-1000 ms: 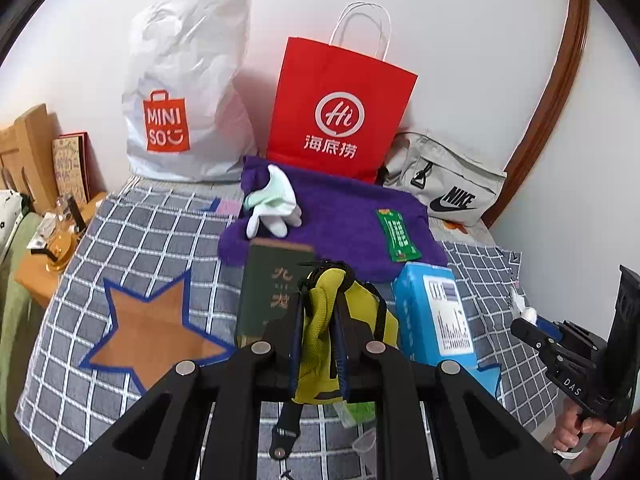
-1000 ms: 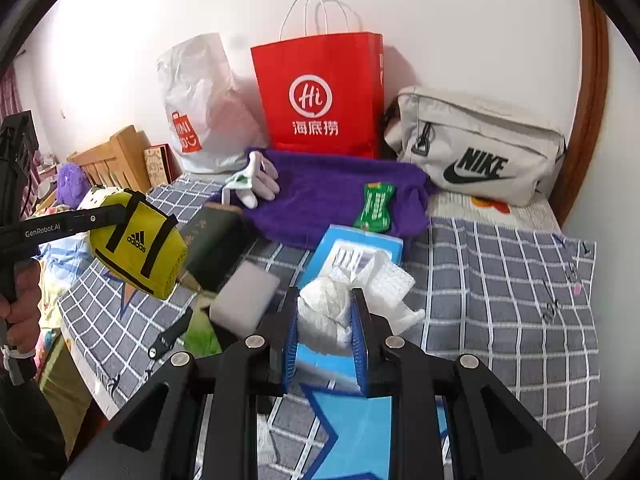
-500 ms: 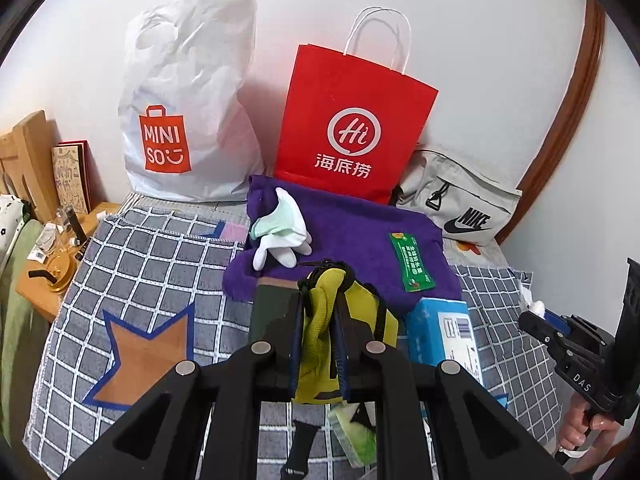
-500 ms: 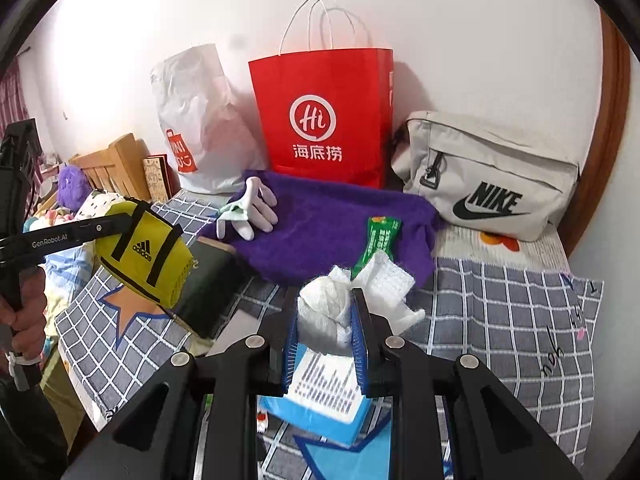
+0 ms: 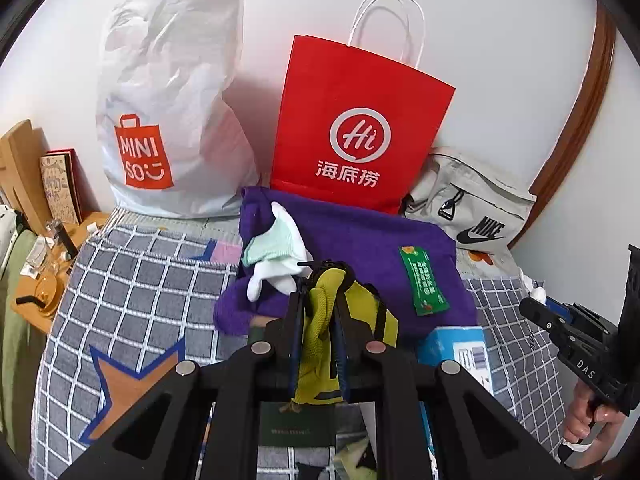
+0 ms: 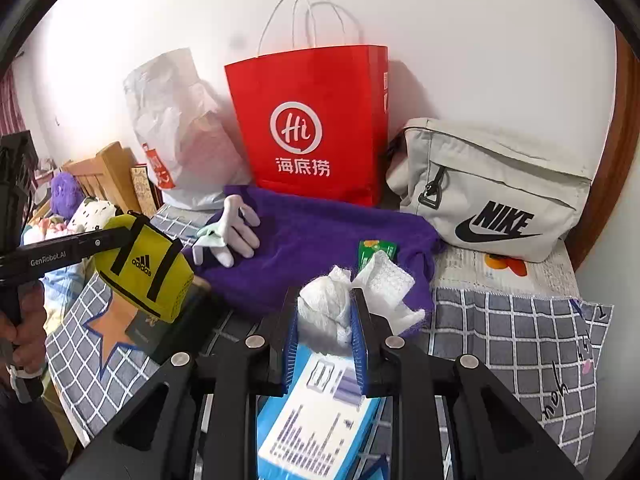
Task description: Organize soft objects
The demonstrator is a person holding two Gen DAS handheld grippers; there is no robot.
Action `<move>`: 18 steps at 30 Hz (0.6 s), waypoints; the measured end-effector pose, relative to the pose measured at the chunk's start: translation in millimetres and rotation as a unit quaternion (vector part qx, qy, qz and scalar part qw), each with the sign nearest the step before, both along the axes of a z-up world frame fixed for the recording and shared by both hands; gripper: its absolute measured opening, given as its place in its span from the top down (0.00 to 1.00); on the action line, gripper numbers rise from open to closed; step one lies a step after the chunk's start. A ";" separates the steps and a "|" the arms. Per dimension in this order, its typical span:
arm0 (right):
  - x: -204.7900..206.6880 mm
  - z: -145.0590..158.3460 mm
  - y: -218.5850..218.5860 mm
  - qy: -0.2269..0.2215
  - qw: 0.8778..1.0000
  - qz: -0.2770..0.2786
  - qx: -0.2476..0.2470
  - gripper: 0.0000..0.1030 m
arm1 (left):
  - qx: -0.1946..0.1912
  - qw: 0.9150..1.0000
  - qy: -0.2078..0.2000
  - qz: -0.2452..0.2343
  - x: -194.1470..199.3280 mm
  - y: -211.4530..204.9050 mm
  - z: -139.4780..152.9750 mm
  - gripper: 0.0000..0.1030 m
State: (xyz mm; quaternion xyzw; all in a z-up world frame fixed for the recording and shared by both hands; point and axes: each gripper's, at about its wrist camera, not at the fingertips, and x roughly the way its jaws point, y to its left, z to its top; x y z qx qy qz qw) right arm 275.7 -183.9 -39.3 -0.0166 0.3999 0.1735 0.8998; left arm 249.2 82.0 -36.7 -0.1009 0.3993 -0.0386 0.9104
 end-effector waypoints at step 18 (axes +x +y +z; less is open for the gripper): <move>79.4 2.4 13.4 -0.013 1.000 -0.002 0.007 0.77 | -0.010 1.000 0.020 0.006 64.5 4.3 -13.9 0.87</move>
